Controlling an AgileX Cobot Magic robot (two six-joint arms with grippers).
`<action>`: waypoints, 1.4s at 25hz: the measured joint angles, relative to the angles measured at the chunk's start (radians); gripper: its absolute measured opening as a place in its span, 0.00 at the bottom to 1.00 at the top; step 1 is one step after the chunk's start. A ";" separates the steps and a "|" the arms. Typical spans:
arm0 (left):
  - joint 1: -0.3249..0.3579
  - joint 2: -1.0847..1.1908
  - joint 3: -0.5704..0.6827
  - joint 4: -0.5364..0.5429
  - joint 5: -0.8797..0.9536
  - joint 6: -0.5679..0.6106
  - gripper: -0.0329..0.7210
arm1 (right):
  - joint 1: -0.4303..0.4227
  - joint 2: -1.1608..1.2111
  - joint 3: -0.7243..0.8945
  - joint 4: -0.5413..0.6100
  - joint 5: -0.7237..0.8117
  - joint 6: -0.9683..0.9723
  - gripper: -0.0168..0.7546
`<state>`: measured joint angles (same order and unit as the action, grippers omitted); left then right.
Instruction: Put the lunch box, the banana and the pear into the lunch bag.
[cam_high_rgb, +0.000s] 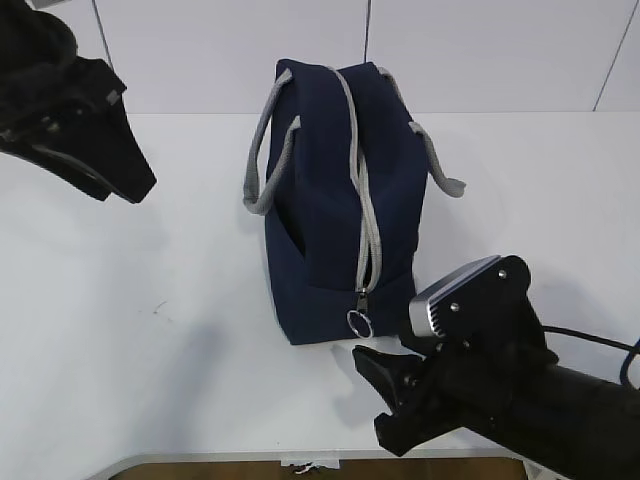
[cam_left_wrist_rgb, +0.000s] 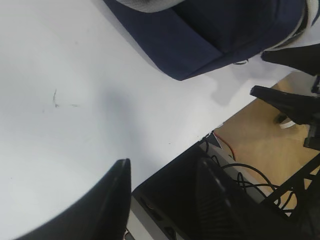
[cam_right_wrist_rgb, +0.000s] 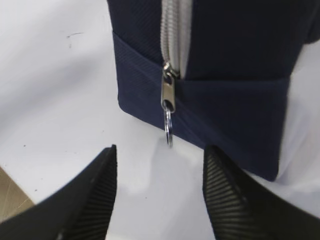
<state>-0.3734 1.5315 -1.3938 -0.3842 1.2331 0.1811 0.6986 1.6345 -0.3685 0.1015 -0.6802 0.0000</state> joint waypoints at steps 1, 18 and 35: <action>0.000 0.000 0.000 0.000 0.000 0.000 0.48 | 0.000 0.023 0.000 0.000 -0.025 0.000 0.58; 0.000 0.000 0.000 0.000 0.000 0.000 0.47 | 0.000 0.146 -0.017 0.000 -0.208 0.037 0.58; 0.000 0.000 0.000 0.000 0.000 0.000 0.45 | 0.000 0.174 -0.052 -0.002 -0.213 0.065 0.35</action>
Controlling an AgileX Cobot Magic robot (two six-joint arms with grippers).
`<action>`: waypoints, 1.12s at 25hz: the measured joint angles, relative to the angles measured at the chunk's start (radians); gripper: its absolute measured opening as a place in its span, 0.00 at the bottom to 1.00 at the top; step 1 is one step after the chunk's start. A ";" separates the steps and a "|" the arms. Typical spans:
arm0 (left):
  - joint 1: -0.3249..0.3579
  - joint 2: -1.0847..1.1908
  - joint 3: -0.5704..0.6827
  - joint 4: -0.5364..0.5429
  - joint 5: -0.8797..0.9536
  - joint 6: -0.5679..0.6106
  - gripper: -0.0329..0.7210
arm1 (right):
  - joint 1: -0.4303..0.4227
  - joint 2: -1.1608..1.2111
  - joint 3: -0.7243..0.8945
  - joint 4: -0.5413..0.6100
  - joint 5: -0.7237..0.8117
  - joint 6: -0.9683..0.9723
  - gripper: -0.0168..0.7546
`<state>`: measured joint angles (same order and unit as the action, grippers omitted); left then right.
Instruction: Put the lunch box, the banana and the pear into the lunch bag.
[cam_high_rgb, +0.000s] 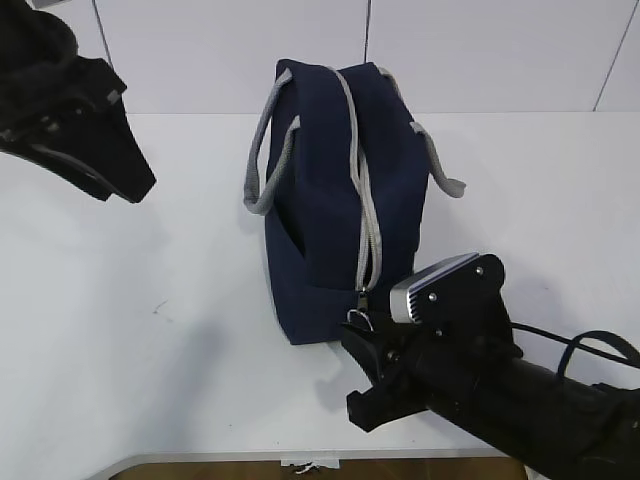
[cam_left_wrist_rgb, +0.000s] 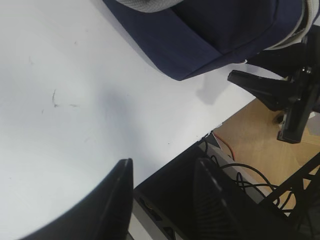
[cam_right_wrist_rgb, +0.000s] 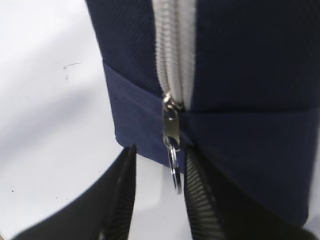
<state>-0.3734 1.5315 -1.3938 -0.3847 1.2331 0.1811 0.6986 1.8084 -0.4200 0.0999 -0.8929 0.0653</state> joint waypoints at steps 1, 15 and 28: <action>0.000 0.000 0.000 -0.002 0.000 0.000 0.45 | 0.000 0.000 0.000 0.000 0.002 0.002 0.34; 0.000 0.000 0.000 -0.002 0.000 0.000 0.45 | 0.000 0.000 0.000 0.000 0.020 0.006 0.24; 0.000 0.000 0.000 -0.002 0.000 0.000 0.45 | 0.000 -0.044 0.000 -0.007 0.072 0.029 0.02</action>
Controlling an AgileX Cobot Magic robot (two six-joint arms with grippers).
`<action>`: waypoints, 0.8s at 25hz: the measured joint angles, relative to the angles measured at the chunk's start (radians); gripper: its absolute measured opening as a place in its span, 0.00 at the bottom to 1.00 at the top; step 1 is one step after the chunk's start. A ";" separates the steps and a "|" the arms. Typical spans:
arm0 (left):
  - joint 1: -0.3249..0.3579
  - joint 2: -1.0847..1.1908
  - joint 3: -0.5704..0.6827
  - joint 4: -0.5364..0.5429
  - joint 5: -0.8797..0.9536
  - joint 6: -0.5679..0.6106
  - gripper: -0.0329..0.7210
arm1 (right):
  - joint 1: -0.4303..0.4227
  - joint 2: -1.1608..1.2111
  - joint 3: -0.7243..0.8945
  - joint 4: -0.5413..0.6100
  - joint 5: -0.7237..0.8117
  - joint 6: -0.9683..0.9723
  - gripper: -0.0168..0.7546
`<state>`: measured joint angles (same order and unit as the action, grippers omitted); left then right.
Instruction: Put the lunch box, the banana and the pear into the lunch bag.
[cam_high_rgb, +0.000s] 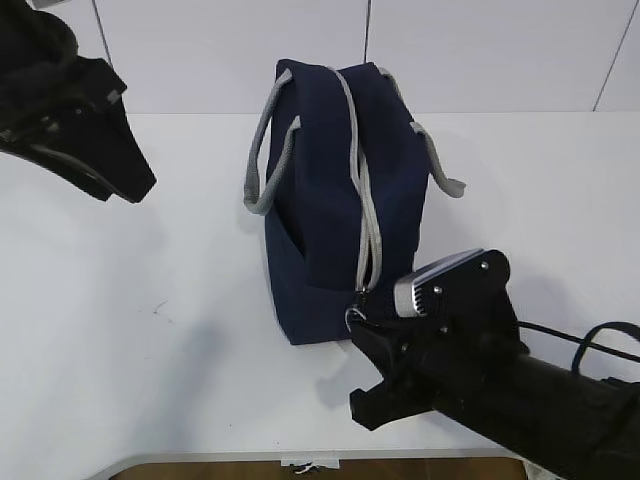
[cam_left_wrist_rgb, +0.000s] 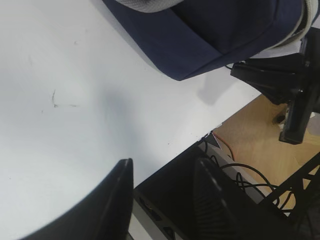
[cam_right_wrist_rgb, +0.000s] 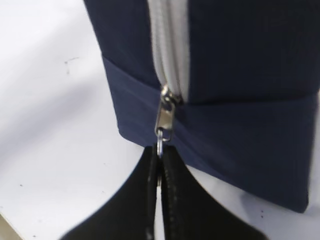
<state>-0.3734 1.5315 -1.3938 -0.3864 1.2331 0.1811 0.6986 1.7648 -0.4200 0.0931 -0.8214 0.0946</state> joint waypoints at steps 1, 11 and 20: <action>0.000 0.000 0.000 0.000 0.000 0.000 0.45 | 0.000 -0.014 0.000 -0.003 0.015 0.007 0.02; 0.000 0.000 0.000 0.000 0.000 0.000 0.45 | 0.000 -0.188 0.002 -0.051 0.252 0.074 0.02; 0.000 0.000 0.000 0.000 0.000 0.000 0.45 | 0.000 -0.367 0.004 -0.053 0.370 0.077 0.02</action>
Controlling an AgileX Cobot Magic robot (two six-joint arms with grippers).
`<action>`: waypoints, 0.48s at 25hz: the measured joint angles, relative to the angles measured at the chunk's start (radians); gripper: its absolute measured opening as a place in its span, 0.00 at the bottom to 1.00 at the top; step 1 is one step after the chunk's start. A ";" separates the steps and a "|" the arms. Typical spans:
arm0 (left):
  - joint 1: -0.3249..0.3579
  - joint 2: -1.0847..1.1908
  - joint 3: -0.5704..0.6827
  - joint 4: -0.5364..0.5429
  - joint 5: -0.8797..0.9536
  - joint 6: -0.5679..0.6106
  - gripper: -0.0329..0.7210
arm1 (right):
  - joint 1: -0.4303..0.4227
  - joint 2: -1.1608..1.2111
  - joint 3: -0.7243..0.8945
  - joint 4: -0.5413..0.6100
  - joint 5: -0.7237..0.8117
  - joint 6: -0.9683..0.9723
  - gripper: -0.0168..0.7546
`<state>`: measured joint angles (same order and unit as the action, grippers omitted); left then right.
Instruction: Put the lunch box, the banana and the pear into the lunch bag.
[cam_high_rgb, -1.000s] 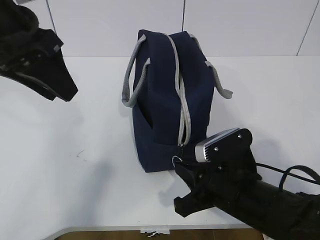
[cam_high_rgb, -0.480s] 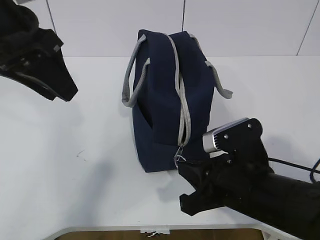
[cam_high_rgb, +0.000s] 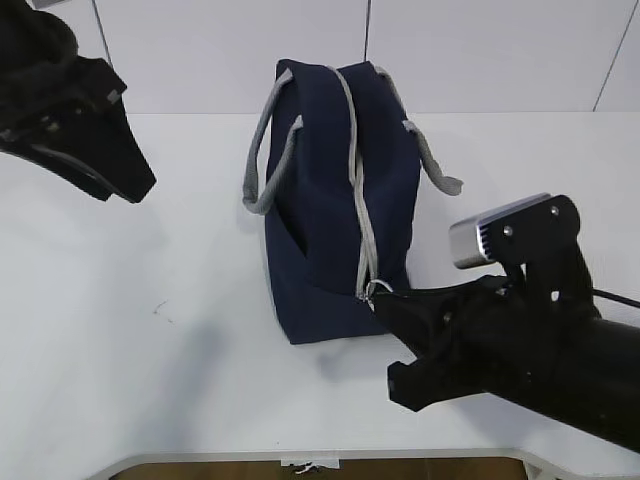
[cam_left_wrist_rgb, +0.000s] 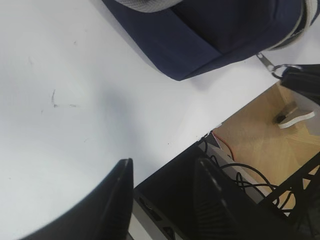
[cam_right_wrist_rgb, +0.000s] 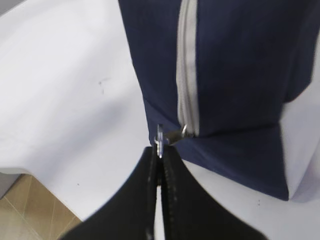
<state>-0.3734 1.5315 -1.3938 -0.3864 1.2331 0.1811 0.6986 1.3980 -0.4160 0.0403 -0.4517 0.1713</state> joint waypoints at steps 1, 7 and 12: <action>0.000 0.000 0.000 0.000 0.000 0.000 0.45 | 0.000 -0.014 0.000 0.000 0.008 0.000 0.02; 0.000 0.000 0.000 0.000 0.000 0.000 0.45 | 0.000 -0.048 -0.073 0.003 0.105 0.000 0.02; 0.000 0.000 0.000 0.000 0.000 0.000 0.45 | 0.000 -0.048 -0.172 0.003 0.186 0.000 0.02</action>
<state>-0.3734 1.5315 -1.3938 -0.3864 1.2331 0.1811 0.6986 1.3497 -0.5883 0.0435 -0.2657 0.1713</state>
